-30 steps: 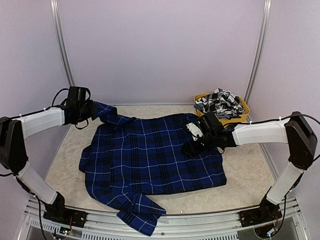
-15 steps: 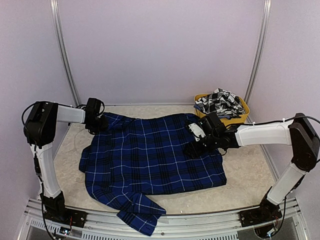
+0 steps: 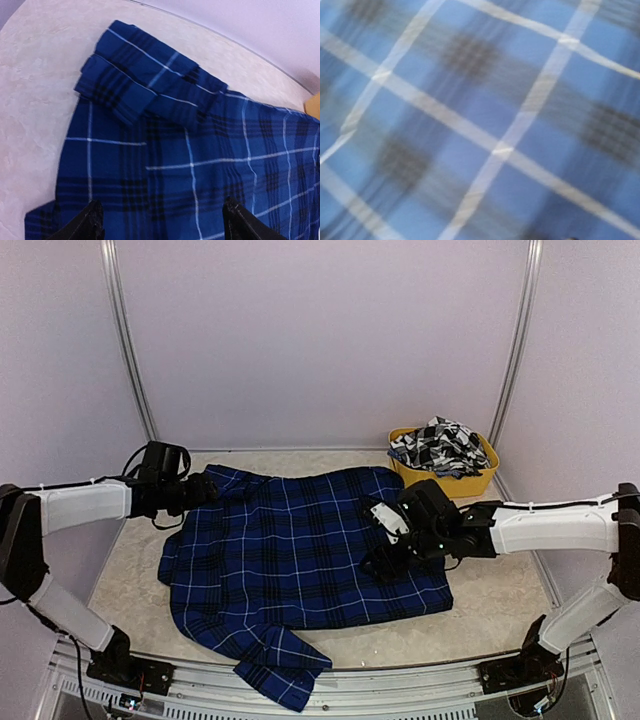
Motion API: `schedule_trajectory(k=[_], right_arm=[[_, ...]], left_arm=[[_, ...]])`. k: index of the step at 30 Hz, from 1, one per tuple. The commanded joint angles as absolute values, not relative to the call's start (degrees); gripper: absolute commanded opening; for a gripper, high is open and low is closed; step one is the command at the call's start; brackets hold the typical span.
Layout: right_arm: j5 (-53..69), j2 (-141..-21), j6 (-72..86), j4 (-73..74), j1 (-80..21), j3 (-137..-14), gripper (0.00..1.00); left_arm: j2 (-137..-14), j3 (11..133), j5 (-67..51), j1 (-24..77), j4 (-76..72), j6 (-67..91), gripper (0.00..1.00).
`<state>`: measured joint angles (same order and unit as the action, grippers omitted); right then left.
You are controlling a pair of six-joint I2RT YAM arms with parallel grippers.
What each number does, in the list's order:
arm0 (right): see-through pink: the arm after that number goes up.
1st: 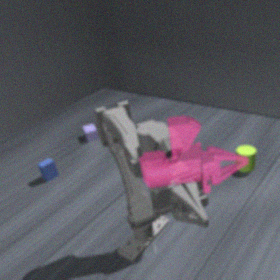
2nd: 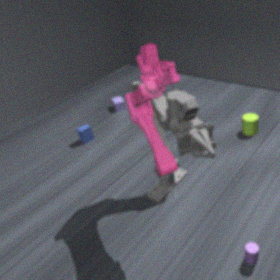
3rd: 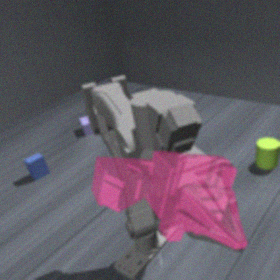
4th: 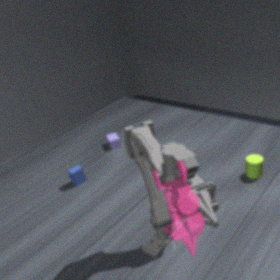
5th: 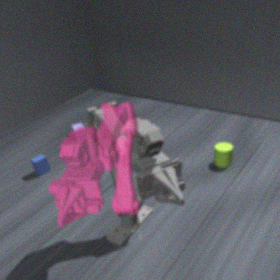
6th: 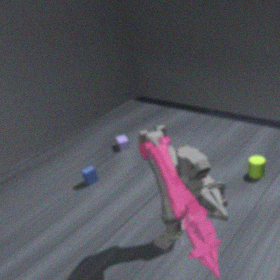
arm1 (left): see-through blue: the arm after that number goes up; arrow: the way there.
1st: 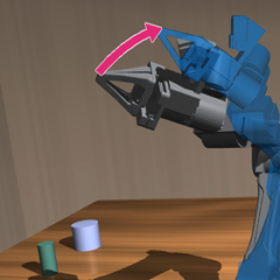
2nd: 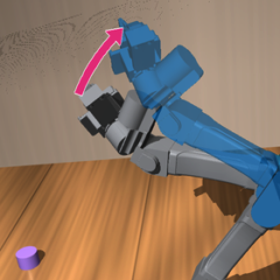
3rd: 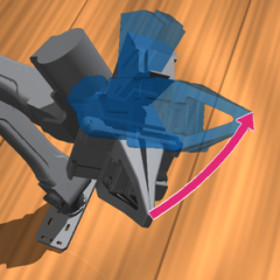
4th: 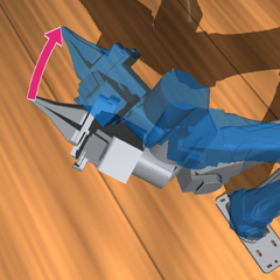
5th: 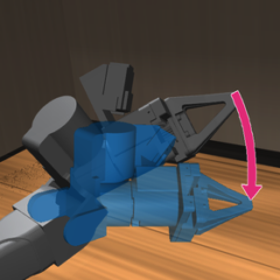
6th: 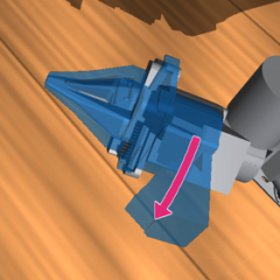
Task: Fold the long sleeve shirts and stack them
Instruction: Place the sleeve at the center of the board, then pick up the sleeve from the center of the board.
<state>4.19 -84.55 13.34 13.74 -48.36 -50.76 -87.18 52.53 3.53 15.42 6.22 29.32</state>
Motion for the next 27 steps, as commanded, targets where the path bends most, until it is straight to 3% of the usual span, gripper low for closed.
schedule_trajectory(k=[1, 7, 12, 16, 18, 25, 26, 27], right_arm=[[10.40, -79.05, 13.67, 12.66, -57.27, -47.22, 0.73], [12.63, -78.15, 15.85, 8.84, -70.68, -45.90, 0.86], [12.02, -87.20, 16.33, 7.87, -76.97, -49.52, 0.88], [10.93, -94.81, 14.95, 8.32, -80.14, -54.12, 0.83], [10.43, -97.80, 14.38, 8.88, -80.57, -56.76, 0.71], [10.71, -99.15, 12.55, 9.60, -80.53, -65.12, 0.07], [11.53, -98.88, 12.23, 9.87, -80.35, -66.36, 0.00], [12.58, -98.68, 12.05, 10.07, -80.03, -67.68, 0.00]], left_arm=[[-76.10, 44.52, 0.36, 20.54, 4.70, 31.45, 0.82], [-60.11, 37.40, -0.75, 26.07, 6.93, 35.40, 0.99], [-52.29, 36.94, 3.48, 29.42, 11.29, 35.56, 0.99], [-50.49, 37.10, 3.05, 30.11, 13.08, 35.41, 0.99], [-50.58, 37.53, 3.58, 30.72, 13.83, 34.68, 0.99], [-49.63, 37.46, 4.49, 32.81, 14.61, 32.51, 0.99], [-48.95, 37.11, 3.64, 33.05, 14.07, 32.13, 0.99], [-48.43, 36.83, 2.94, 33.52, 13.66, 31.71, 0.98]])
